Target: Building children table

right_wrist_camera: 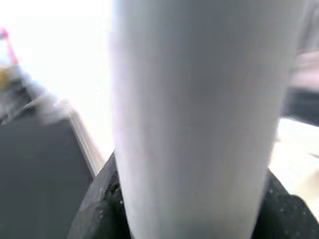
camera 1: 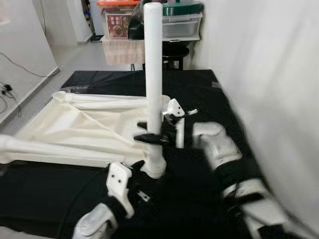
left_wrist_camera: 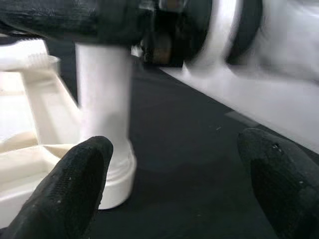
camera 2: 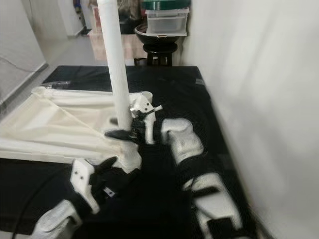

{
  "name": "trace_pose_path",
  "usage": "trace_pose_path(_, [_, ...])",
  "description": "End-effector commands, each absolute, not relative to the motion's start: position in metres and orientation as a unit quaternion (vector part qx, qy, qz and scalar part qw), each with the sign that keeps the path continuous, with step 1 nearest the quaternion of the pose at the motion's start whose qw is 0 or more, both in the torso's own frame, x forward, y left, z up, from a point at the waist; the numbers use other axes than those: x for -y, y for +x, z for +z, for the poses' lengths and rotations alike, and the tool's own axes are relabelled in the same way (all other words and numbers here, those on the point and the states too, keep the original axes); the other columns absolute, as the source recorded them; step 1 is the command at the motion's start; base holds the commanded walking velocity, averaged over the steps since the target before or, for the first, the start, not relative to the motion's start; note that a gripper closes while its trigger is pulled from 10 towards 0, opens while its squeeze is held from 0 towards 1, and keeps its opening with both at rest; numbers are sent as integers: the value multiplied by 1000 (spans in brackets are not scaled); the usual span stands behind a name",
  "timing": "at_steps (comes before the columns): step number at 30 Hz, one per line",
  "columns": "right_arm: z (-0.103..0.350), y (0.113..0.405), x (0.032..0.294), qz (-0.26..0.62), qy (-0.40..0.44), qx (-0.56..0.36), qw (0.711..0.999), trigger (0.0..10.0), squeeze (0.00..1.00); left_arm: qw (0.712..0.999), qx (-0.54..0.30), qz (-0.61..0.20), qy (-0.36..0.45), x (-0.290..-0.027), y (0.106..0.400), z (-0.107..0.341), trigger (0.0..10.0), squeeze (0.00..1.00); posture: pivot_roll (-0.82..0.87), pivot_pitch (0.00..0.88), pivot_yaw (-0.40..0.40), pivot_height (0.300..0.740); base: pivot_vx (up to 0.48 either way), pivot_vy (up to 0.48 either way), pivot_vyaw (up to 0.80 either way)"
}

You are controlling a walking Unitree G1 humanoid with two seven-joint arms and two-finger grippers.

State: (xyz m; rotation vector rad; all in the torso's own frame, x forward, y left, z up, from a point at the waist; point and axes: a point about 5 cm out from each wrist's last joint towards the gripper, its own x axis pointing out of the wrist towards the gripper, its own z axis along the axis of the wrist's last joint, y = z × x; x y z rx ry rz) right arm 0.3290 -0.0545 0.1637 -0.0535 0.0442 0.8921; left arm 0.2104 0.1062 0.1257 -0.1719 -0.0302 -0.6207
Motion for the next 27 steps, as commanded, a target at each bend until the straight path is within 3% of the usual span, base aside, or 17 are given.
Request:
trace_pose_path(1, [128, 324, 69, 344, -50, -126, 929, 0, 0, 948, 12, -307, -88, -109, 211, 127, 10000, 0, -64, 17, 25, 740, 0, 0, 0])
trace_pose_path(9, [130, 329, 64, 343, -40, -126, 930, 0, 0, 946, 11, -311, -86, -110, 211, 128, 10000, 0, -45, 16, 16, 740, 0, 0, 0])
trace_pose_path(10, [131, 330, 63, 347, -43, -125, 929, 10000, 714, 947, 11, -309, -84, -110, 211, 128, 10000, 0, -37, 11, 16, 740, 0, 0, 0])
trace_pose_path(13, [135, 329, 61, 366, -39, -124, 921, 10000, 714, 948, 12, -307, -82, -110, 211, 128, 10000, 0, -28, 10, 11, 740, 0, 0, 0])
trace_pose_path(14, [140, 330, 59, 417, -38, -123, 900, 10000, 1000, 948, 12, -307, -81, -109, 212, 127, 10000, 0, -27, 3, 11, 740, 0, 0, 0])
trace_pose_path(15, [140, 330, 59, 417, -38, -123, 900, 10000, 1000, 948, 12, -307, -81, -109, 212, 127, 10000, 0, -27, 3, 11, 740, 0, 0, 0])
trace_pose_path(17, [159, 335, 60, 492, -44, -100, 863, 10000, 1000, 948, 11, -308, -80, -108, 212, 127, 10000, 0, -25, 0, 8, 740, 0, 0, 0])
trace_pose_path(18, [159, 335, 60, 492, -44, -100, 863, 10000, 1000, 948, 11, -308, -80, -108, 212, 127, 10000, 0, -25, 0, 8, 740, 0, 0, 0])
trace_pose_path(19, [169, 339, 64, 529, -50, -82, 843, 10000, 86, 948, 11, -309, -78, -107, 213, 126, 10000, 0, -21, 0, 7, 740, 0, 0, 0])
trace_pose_path(20, [175, 342, 68, 554, -54, -69, 828, 10000, 0, 948, 12, -309, -74, -107, 213, 126, 10000, 0, -21, 0, 7, 740, 0, 0, 0])
trace_pose_path(27, [180, 350, 79, 595, -79, -68, 797, 10000, 0, 953, 14, -298, -58, -107, 213, 126, 10000, 0, -12, 0, 3, 740, 0, 0, 0])
